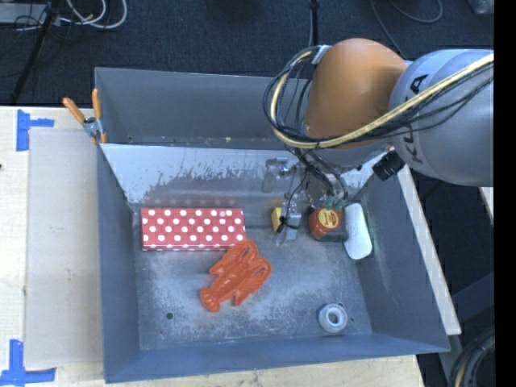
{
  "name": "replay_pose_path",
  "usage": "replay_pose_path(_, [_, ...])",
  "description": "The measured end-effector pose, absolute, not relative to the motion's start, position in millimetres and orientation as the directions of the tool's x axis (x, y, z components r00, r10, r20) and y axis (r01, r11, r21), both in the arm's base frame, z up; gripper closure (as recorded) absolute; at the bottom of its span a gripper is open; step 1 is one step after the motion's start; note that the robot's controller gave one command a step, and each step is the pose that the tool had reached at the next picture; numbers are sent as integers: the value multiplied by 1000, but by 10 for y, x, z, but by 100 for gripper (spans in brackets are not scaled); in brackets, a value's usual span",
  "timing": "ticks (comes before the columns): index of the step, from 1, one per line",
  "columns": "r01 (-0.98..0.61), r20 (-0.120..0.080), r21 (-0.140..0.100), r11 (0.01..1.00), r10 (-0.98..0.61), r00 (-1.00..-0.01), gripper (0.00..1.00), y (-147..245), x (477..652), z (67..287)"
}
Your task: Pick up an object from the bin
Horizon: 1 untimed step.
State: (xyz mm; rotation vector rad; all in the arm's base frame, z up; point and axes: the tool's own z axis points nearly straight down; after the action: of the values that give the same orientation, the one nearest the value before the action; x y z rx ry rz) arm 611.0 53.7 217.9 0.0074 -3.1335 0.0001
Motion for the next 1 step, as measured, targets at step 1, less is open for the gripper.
replay_pose_path(1, [-4,1,1,1000,-4,-1000,0,535,6121,2229])
